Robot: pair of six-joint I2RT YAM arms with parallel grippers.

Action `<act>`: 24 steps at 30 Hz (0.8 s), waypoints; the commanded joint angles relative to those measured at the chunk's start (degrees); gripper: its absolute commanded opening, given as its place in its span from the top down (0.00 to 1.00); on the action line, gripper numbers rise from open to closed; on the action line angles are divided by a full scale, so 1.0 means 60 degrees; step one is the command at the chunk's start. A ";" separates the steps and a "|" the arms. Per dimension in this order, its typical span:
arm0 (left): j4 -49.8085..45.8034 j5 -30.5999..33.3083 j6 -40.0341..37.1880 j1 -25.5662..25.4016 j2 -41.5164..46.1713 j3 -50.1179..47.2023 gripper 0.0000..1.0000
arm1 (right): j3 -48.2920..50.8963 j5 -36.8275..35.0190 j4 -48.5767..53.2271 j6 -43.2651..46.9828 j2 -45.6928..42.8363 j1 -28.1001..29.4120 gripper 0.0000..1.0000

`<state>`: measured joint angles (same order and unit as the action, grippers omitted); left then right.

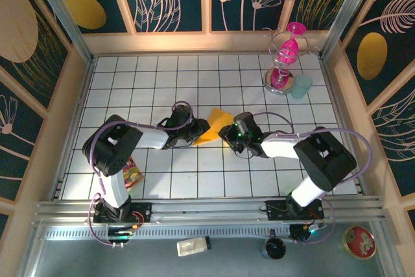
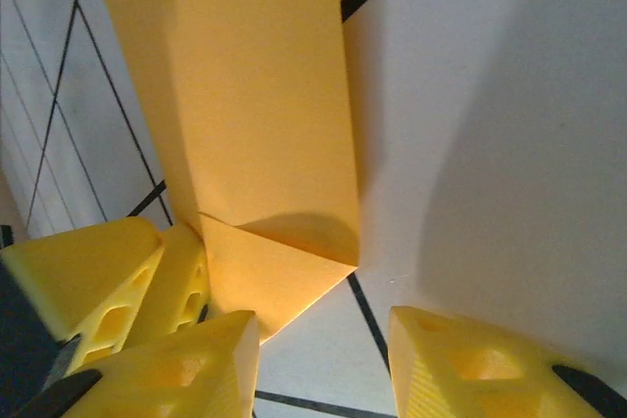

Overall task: Fold a paper plane with a square sheet of paper (pick it up from the middle)
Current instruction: Fold the wing for the fifth time at the center of the table.

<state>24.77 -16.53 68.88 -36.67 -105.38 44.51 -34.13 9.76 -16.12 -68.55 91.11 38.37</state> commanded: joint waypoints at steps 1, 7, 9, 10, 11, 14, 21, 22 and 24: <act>-0.0348 -0.0181 0.0373 -0.0012 -0.0212 0.0043 0.66 | -0.0386 -0.0434 0.0169 -0.0096 0.0168 0.0065 0.60; -0.0503 -0.0174 0.0315 -0.0013 -0.0291 0.0125 0.66 | -0.0705 -0.0568 0.0394 0.0027 0.0455 0.0050 0.61; -0.0511 -0.0174 0.0312 -0.0012 -0.0293 0.0125 0.66 | -0.0792 -0.0546 0.0416 0.0042 0.0587 0.0050 0.61; -0.0511 -0.0170 0.0310 -0.0015 -0.0289 0.0113 0.66 | -0.0828 -0.0528 0.0416 0.0044 0.0659 0.0043 0.61; -0.0523 -0.0174 0.0304 -0.0016 -0.0278 0.0120 0.66 | -0.0879 -0.0531 0.0457 0.0037 0.0716 0.0046 0.61; -0.0568 -0.0159 0.0279 -0.0020 -0.0266 0.0118 0.66 | -0.0975 -0.0576 0.0672 0.0016 0.0780 0.0050 0.62; -0.0685 -0.0015 0.0208 -0.0020 -0.0247 0.0164 0.65 | -0.0949 -0.1393 0.1487 -0.0029 0.0233 0.0107 0.62; -0.0699 0.0015 0.0209 -0.0013 -0.0251 0.0176 0.65 | -0.0913 -0.1481 0.1561 -0.0071 0.0143 0.0123 0.62; -0.0694 0.0019 0.0202 -0.0012 -0.0238 0.0170 0.65 | -0.0827 -0.1513 0.1506 -0.0103 0.0078 0.0124 0.62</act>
<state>24.32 -16.69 69.30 -36.67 -105.49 44.97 -39.27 4.38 -10.07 -68.36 93.47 38.70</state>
